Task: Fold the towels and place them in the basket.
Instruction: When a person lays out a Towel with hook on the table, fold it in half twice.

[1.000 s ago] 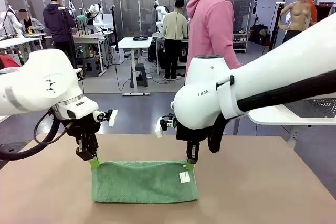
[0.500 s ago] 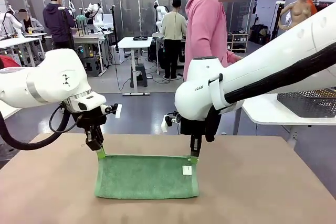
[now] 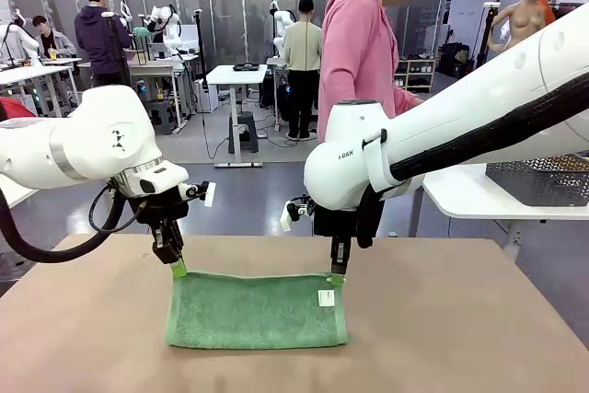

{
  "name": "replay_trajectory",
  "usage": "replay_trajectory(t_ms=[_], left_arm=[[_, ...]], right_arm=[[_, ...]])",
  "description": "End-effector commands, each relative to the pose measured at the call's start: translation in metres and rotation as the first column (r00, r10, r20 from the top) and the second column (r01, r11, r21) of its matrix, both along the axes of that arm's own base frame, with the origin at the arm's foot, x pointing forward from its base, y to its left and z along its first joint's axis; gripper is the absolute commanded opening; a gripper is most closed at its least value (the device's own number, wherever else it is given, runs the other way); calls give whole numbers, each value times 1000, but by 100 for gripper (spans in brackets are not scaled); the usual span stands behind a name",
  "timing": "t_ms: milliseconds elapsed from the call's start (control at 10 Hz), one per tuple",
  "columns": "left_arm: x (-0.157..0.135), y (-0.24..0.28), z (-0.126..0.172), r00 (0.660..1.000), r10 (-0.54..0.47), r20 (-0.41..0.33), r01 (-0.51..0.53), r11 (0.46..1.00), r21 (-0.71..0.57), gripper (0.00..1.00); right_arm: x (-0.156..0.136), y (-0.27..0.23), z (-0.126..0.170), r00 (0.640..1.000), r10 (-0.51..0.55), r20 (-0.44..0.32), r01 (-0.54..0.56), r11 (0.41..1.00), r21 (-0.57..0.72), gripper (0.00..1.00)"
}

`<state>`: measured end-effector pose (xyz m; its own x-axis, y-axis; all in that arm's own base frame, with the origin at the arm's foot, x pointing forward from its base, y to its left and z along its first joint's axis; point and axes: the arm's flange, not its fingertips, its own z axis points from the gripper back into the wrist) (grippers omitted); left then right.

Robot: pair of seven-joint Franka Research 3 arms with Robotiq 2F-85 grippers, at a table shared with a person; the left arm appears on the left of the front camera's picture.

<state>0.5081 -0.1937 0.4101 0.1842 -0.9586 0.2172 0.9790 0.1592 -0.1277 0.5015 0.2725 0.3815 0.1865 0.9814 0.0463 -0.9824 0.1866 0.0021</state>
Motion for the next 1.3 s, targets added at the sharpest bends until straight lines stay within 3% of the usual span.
replay_trajectory(t_ms=[0, 100, 200, 400, 1200], left_arm=[[1, 2, 0, 1000, 4, 1, -4, 1000, 0, 0], [0, 0, 0, 1000, 0, 0, 0, 1000, 0, 8], [15, 1, -3, 999, -18, 33, 18, 1000, -20, 8], [28, -4, -11, 998, -53, 32, 54, 998, -30, 8], [41, 4, -52, 993, -6, 118, 4, 1000, 17, 8]], right_arm=[[-3, -3, 1, 1000, -3, 1, 3, 1000, -6, 0], [0, 0, 0, 1000, 0, 0, 0, 1000, 0, 11], [11, 4, -3, 997, 49, 52, -48, 999, -19, 11], [16, 7, -11, 996, 63, 64, -63, 998, 7, 11], [31, -4, -54, 984, 84, 157, -84, 996, -6, 11]])
